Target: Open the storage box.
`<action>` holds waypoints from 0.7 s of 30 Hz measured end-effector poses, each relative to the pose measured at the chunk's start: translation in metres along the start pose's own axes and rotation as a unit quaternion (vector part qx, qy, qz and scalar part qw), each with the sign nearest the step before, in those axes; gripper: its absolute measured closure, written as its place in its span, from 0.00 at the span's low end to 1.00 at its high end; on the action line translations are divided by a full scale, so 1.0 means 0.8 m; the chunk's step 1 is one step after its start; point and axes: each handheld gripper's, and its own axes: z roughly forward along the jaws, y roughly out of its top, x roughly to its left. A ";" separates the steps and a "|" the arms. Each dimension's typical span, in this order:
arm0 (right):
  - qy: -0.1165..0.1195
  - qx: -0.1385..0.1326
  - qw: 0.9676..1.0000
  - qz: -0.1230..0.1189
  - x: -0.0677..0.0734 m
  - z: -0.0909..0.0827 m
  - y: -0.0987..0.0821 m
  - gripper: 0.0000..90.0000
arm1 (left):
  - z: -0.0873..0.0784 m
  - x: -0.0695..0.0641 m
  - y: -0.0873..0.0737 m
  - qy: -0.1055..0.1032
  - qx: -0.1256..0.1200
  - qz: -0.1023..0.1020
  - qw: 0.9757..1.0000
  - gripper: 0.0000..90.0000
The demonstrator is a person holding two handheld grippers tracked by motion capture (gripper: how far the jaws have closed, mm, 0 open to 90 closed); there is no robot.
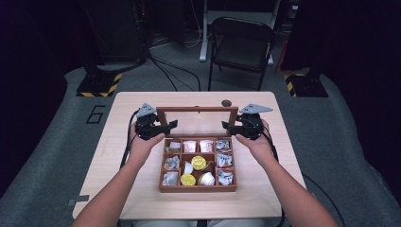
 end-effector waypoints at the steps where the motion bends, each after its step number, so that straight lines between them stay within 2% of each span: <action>1: -0.002 0.002 1.000 0.002 0.000 0.002 -0.001 0.47 | 0.002 0.000 -0.002 0.002 0.001 0.000 1.000 0.40; 8: -0.007 0.005 1.000 0.010 -0.003 0.012 -0.009 0.49 | 0.010 0.003 -0.008 0.007 0.009 -0.004 1.000 0.40; 14: -0.008 0.008 1.000 0.019 -0.007 0.019 -0.017 0.51 | 0.016 0.005 -0.011 0.013 0.005 -0.008 1.000 0.40; 19: 0.002 0.004 1.000 0.025 -0.011 0.025 -0.023 0.50 | 0.019 0.006 -0.014 0.011 0.011 -0.012 1.000 0.40; 21: 0.004 0.012 0.999 0.029 -0.011 0.027 -0.025 0.50 | 0.020 0.006 -0.015 0.009 0.014 -0.013 1.000 0.40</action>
